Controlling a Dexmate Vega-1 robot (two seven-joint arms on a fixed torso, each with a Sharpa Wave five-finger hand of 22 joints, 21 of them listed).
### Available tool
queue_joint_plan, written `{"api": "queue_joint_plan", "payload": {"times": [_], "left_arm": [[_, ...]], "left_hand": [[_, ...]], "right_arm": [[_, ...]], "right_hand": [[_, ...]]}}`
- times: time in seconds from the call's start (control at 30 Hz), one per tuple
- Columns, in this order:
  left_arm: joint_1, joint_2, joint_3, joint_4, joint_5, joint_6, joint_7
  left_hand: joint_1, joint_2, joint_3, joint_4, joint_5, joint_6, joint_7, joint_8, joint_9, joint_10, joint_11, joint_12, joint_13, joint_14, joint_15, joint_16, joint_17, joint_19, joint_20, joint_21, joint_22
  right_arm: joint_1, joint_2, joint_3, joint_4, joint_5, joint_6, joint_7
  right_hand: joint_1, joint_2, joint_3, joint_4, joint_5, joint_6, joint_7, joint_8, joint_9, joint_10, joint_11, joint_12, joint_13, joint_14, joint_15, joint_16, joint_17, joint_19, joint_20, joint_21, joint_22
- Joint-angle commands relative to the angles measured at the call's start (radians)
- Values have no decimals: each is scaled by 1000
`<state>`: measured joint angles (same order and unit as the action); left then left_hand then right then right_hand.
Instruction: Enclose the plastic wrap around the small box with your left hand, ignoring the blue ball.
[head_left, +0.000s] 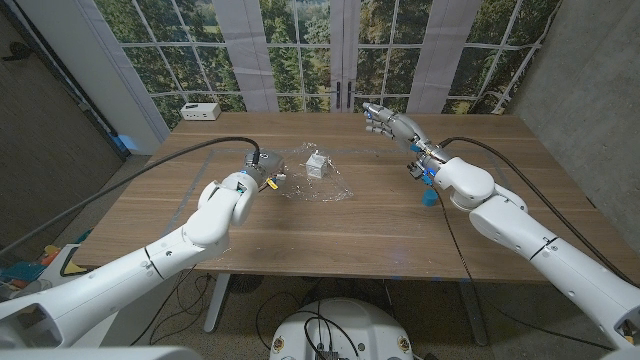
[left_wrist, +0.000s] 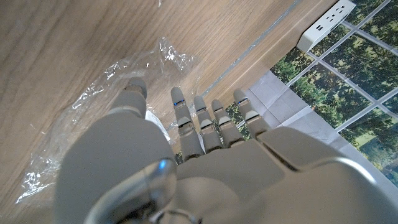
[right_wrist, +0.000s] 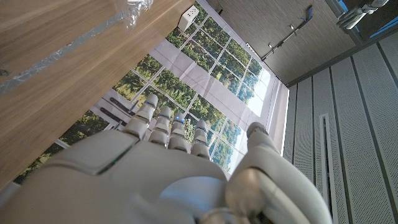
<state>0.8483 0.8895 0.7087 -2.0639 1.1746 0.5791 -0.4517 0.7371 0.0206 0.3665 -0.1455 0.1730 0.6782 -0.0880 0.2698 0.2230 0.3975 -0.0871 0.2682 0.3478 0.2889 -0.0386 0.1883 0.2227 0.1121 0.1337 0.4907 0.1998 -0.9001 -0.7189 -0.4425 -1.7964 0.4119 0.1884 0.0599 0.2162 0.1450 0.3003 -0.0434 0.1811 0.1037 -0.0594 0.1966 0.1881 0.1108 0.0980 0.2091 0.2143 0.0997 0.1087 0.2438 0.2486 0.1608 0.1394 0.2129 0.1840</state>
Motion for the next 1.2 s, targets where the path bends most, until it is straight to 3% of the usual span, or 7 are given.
{"api": "queue_joint_plan", "payload": {"times": [0.03,0.2,0.37,0.77,1.07,1.13,1.2], "left_arm": [[5,-12,-14,15,90,-1,-103],[11,-37,-11,56,128,-4,-47],[-4,-49,0,86,152,-26,-68],[-19,-89,22,163,181,-40,6],[-33,-115,58,215,238,-34,30],[-20,-125,62,234,258,-10,96],[-33,-123,72,237,272,-24,62]], "left_hand": [[-13,-10,-13,2,2,-9,-1,-5,-1,-12,1,-6,1,-13,-6,0,-1,-12,2,-5,2],[-19,-20,-23,3,6,-33,-2,-19,-2,-9,-2,-8,-2,-12,-11,4,-7,-9,-1,-6,1],[-14,-22,-25,-1,9,-33,-3,-22,-4,6,-9,-4,-4,-3,-20,10,-12,1,-6,-3,0],[23,-27,-29,-12,19,34,-19,-6,-6,44,-22,2,-12,21,-35,21,-26,26,-17,1,-2],[63,6,-21,-13,20,50,-3,-15,-12,92,-44,16,-19,52,-65,33,-31,57,-30,9,-2],[73,11,-19,-15,19,56,-4,-15,-13,105,-48,20,-19,59,-71,35,-32,62,-35,10,-2],[108,34,-7,-20,16,85,-8,-10,-14,128,-57,26,-19,77,-81,40,-33,79,-40,16,-2]], "right_arm": [[2,5,-2,6,-1,1,-1],[14,10,-8,18,2,-1,11],[11,11,-5,16,-1,-7,-2],[18,12,-6,27,2,-5,3],[13,6,0,17,4,-15,-4],[12,3,1,16,2,-15,-5],[10,2,1,13,2,-18,-6]], "right_hand": [[-1,0,2,7,2,5,-5,0,2,3,1,3,1,5,-4,3,3,3,-8,4,3],[0,-1,2,7,2,6,-5,0,2,3,1,3,1,5,-5,3,3,4,-8,4,3],[0,-1,2,7,2,6,-2,0,2,4,3,3,1,6,-4,3,3,4,-6,4,3],[3,-2,3,7,2,6,0,0,2,5,6,3,1,7,0,2,2,6,-1,5,3],[3,-6,2,6,2,6,2,-1,2,5,11,3,1,8,3,2,1,6,2,5,3],[3,-6,2,6,2,5,2,-1,2,5,9,3,1,8,2,2,1,6,2,5,3],[4,-7,2,6,2,4,3,-1,2,5,9,3,1,8,4,2,1,6,2,5,3]]}}
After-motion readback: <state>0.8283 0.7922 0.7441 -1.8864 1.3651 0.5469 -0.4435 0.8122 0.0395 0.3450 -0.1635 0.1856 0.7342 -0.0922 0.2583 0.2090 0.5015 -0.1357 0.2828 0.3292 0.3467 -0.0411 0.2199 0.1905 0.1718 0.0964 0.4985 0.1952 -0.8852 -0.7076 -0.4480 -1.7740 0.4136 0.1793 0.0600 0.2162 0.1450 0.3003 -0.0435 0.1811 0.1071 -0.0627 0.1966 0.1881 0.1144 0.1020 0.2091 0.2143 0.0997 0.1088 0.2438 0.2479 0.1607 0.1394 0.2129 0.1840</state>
